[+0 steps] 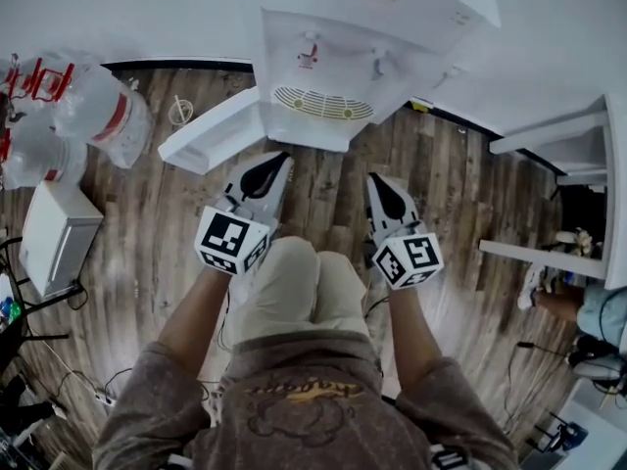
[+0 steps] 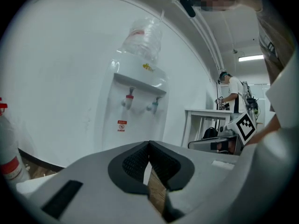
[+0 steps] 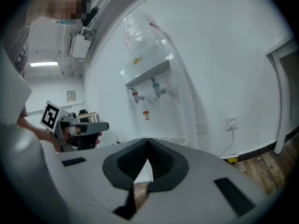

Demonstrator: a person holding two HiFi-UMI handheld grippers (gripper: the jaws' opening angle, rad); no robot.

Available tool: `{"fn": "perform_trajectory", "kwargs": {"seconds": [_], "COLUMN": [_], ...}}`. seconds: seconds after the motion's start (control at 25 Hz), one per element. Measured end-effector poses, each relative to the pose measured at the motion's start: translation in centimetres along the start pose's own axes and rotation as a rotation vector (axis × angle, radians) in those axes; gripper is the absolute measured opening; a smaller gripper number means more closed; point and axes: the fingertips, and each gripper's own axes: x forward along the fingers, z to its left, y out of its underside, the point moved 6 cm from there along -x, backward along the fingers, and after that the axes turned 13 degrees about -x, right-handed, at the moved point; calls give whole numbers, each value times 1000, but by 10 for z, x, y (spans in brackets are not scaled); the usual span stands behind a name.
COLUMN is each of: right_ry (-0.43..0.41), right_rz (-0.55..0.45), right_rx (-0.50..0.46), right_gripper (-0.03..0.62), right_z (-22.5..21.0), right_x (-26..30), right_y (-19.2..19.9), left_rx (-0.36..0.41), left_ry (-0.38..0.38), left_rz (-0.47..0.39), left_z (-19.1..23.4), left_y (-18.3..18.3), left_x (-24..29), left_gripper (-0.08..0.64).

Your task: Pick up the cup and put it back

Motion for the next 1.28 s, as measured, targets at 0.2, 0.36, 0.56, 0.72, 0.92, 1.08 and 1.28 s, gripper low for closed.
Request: {"fn": "perform_trajectory", "kwargs": {"seconds": [0.2, 0.36, 0.56, 0.72, 0.92, 1.08, 1.28], "right_ry": [-13, -27, -40, -37, -43, -38, -43], "right_rz": [-23, -52, -87, -98, -116, -114, -110], "right_rx": [-7, -17, -21, -32, -23, -32, -31], "right_gripper": [0, 0, 0, 0, 0, 2, 2], "right_z": [0, 2, 0, -2, 3, 2, 1], "right_x": [18, 22, 20, 17, 9, 3, 3], "right_y": [43, 67, 93, 116, 128, 130, 136], "left_rx": [11, 21, 40, 39, 26, 18, 29], "left_ry": [8, 16, 48, 58, 64, 50, 24], "left_rz": [-27, -43, -58, -79, -95, -107, -115], "left_z": [19, 27, 30, 35, 35, 30, 33], "left_y": [36, 60, 86, 107, 120, 125, 127], "left_x": [12, 16, 19, 19, 14, 9, 6], "left_gripper": [3, 3, 3, 3, 3, 3, 3]}}
